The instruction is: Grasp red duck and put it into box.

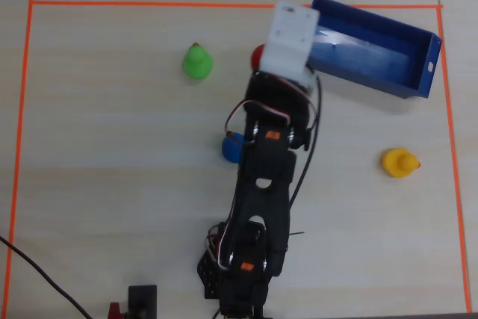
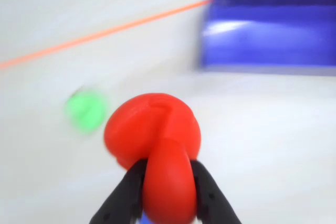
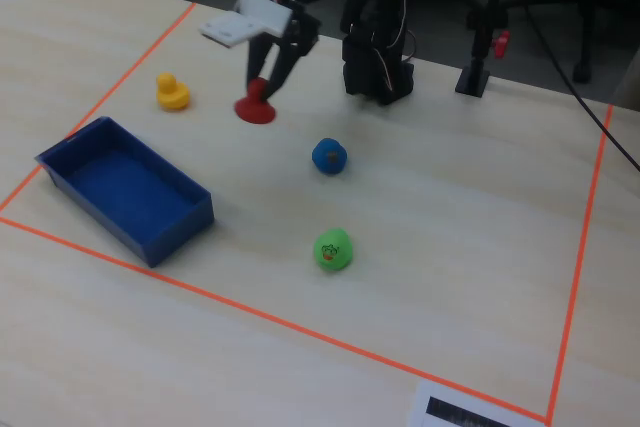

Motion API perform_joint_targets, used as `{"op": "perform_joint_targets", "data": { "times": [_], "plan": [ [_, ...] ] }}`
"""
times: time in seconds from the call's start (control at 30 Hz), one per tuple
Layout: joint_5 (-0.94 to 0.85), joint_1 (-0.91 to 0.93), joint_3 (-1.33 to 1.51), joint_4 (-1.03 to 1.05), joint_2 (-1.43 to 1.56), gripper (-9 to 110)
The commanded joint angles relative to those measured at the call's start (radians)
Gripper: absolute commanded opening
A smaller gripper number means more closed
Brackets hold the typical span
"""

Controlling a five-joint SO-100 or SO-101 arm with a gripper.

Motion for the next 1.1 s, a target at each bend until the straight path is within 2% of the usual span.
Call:
{"op": "perform_joint_targets", "data": {
  "times": [0.0,0.17,0.47,1.07],
  "plan": [
    [-0.017,0.189,-0.33,0.02,-0.19,0],
    [0.002,0.305,-0.505,0.034,-0.354,0],
    [0.126,0.344,-0.9,-0.163,-0.715,0],
    [0.078,0.351,-1.06,-0.221,-1.207,0]
  ]
}}
